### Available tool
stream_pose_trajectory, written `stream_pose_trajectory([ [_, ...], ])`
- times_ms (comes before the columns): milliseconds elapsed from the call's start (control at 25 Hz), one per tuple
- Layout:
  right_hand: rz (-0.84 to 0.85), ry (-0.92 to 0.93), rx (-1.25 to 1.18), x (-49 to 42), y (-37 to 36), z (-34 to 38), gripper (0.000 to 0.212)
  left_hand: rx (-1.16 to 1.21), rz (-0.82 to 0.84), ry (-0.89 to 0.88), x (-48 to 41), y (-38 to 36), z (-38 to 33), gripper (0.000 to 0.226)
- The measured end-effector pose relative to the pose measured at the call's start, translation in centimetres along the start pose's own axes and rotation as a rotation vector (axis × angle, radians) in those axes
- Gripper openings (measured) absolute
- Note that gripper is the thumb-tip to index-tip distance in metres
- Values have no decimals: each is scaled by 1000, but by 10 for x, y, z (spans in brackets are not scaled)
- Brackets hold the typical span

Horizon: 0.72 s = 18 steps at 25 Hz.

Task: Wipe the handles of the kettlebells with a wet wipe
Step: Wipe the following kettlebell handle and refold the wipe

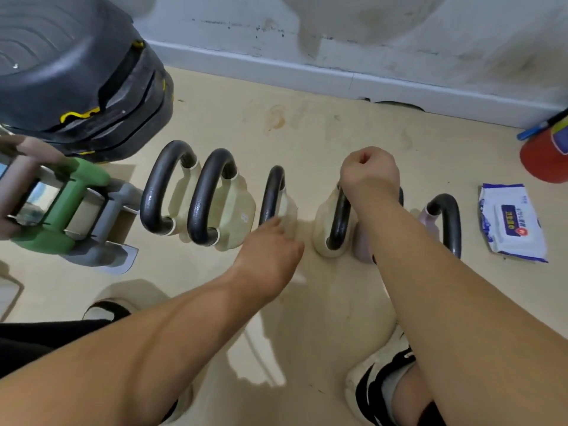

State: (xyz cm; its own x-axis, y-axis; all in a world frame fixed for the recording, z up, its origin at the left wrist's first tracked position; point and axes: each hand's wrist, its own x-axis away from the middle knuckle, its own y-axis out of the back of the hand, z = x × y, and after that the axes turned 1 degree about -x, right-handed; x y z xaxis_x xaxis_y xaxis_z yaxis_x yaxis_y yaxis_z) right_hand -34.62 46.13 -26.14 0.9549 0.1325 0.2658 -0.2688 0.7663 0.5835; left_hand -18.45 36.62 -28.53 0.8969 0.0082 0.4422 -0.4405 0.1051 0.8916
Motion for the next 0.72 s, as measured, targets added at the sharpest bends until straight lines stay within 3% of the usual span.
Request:
stream_pose_trajectory([
  [160, 171, -300, -151, -6, 22, -18, 12, 1001, -147, 525, -5, 6, -25, 36],
  [280, 280, -409, -318, -3, 30, -31, 12, 1328, -404, 655, -33, 37, -27, 24],
  [400, 340, -433, -415, -3, 31, -33, 8, 1175, -552, 468, -47, 60, -51, 26],
  [520, 305, -397, -232, -13, 28, -29, 27, 768, -442, 176, -50, 17, -94, 51],
  [600, 331, -327, -159, -17, 28, -26, 37, 477, -382, 105, -44, -10, -117, 69],
  [720, 421, -258, -126, -24, 34, -24, 39, 251, -386, 111, -50, -15, -113, 68],
])
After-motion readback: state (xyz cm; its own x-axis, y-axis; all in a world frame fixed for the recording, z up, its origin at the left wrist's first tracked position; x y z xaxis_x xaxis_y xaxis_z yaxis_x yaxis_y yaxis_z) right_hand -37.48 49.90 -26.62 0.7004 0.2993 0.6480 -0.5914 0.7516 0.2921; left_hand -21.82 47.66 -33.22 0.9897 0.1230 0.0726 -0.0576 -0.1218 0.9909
